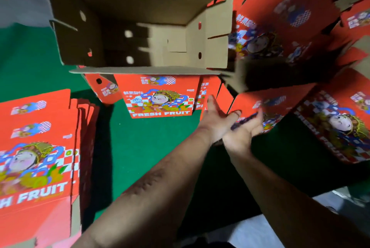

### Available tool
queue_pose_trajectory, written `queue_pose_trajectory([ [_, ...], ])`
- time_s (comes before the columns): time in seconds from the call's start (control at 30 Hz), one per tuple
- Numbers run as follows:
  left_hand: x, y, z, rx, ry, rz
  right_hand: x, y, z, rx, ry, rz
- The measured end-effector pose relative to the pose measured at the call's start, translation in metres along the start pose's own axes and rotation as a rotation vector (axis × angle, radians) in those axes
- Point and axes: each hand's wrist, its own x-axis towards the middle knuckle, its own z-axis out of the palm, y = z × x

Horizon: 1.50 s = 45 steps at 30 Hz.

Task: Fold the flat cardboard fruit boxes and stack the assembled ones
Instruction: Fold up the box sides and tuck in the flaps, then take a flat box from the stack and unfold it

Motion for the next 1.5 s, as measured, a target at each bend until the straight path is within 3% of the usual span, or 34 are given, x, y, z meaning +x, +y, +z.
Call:
queue_pose_trajectory([
  [0.07,-0.001,-0.003,-0.004,0.121,-0.043,0.006,0.01,0.002,-0.01,-0.093,0.023,0.033],
  [0.17,0.002,0.001,0.001,0.075,-0.154,0.017,0.035,0.013,-0.035,-0.317,-0.011,-0.296],
  [0.23,0.003,0.004,0.012,0.068,-0.076,0.02,0.045,0.014,-0.047,-0.466,-0.202,-0.48],
  [0.3,0.007,-0.001,0.018,0.099,0.05,0.056,0.042,0.006,-0.044,-0.494,-0.308,-0.465],
  [0.43,-0.006,-0.014,0.025,0.098,0.165,0.198,0.022,-0.007,-0.026,-0.527,-0.198,-0.554],
  [0.6,-0.003,0.002,0.029,0.05,-0.107,0.291,0.042,0.004,-0.044,-0.629,-0.06,-0.542],
  [0.63,-0.001,0.003,0.03,0.046,-0.166,0.24,0.061,0.01,-0.051,-0.681,-0.074,-0.492],
  [0.7,0.0,-0.002,0.031,0.046,-0.188,0.142,0.1,0.02,-0.066,-0.772,-0.14,-0.202],
  [0.8,-0.009,-0.024,0.019,0.01,-0.063,0.022,0.104,0.02,-0.064,-0.588,-0.15,0.16],
  [0.97,-0.039,-0.073,-0.04,-0.056,0.211,-0.009,-0.021,0.013,0.018,-0.29,-0.152,0.162],
  [1.13,-0.095,-0.115,-0.128,-0.049,0.489,0.026,-0.149,-0.002,0.118,0.108,-0.632,0.386],
  [1.23,-0.142,-0.136,-0.191,0.016,0.715,0.137,-0.199,-0.014,0.156,-0.006,-0.848,0.29],
  [1.3,-0.178,-0.163,-0.244,0.208,0.927,0.162,-0.226,-0.019,0.177,-0.132,-0.961,0.224],
  [1.37,-0.214,-0.194,-0.296,0.485,1.044,-0.098,-0.248,-0.029,0.194,-0.171,-1.031,0.251],
  [1.43,-0.242,-0.221,-0.323,0.59,0.876,-0.49,-0.267,-0.036,0.207,-0.127,-1.084,0.346],
  [1.5,-0.257,-0.241,-0.32,0.768,0.643,-0.547,-0.283,-0.038,0.218,-0.101,-1.085,0.433],
])
